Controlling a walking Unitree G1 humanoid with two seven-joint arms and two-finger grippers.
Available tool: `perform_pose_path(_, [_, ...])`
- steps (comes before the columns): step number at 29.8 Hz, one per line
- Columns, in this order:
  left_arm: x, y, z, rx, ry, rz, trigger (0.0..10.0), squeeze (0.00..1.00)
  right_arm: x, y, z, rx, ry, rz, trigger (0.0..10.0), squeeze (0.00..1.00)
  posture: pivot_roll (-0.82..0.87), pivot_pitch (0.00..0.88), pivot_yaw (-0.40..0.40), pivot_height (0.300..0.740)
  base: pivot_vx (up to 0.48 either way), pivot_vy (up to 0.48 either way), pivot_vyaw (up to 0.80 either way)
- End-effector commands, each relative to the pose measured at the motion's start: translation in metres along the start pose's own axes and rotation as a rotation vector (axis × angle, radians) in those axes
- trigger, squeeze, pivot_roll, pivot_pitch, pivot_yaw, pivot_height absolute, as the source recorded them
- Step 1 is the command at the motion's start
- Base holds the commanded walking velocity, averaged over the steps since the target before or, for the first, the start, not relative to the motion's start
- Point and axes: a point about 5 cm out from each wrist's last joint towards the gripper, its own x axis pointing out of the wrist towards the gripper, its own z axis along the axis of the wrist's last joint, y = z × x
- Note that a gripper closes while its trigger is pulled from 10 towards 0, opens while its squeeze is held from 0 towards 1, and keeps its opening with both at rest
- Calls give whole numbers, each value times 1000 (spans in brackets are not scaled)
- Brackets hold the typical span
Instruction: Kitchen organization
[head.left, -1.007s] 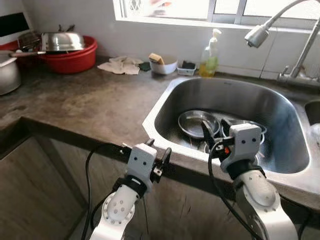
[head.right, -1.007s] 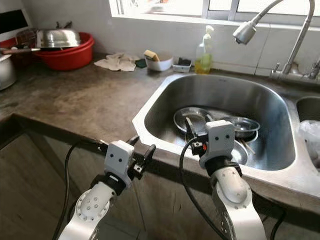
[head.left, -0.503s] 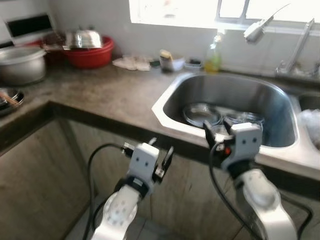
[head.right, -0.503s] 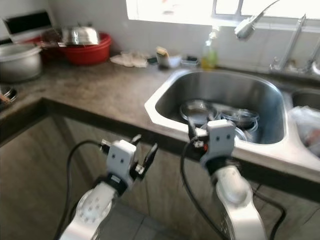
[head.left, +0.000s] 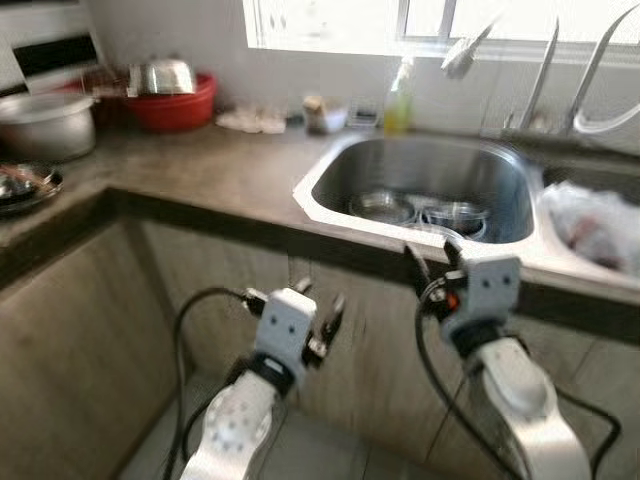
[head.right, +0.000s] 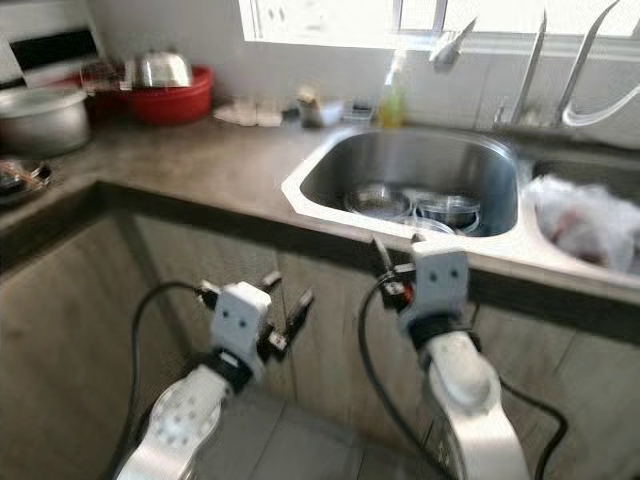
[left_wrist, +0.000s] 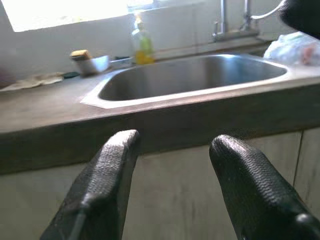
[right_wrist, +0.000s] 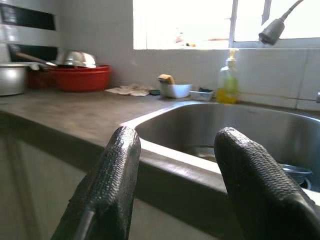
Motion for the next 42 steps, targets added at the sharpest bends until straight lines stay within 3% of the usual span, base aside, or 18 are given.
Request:
perform_pose_path(1, [1, -4, 2, -11, -6, -14, 10000, 0, 0, -4, -2, -12, 6, -11, 10000, 0, -1, 0, -3, 740, -326, 0, 0])
perform_pose_path(10, [1, -4, 1, -6, -1, -18, 10000, 0, -1, -3, -2, -13, 10, -11, 10000, 0, -2, 0, -1, 740, -305, 0, 0])
perform_pose_path(30, [4, -5, 3, 13, -11, -8, 10000, 0, -3, -4, -9, -42, 45, 4, 10000, 0, -6, 0, -4, 740, 0, 0, 0])
perform_pose_path(34, [4, -5, 3, 14, -13, -11, 10000, 0, -4, -4, -9, -58, 42, 8, 10000, 0, -8, 0, -4, 740, 264, 0, 0])
perform_pose_path(42, [3, -7, 3, 15, -13, -26, 10000, 0, -3, -1, -9, -58, 36, 28, 10000, 0, -9, 0, -6, 740, 318, 0, 800])
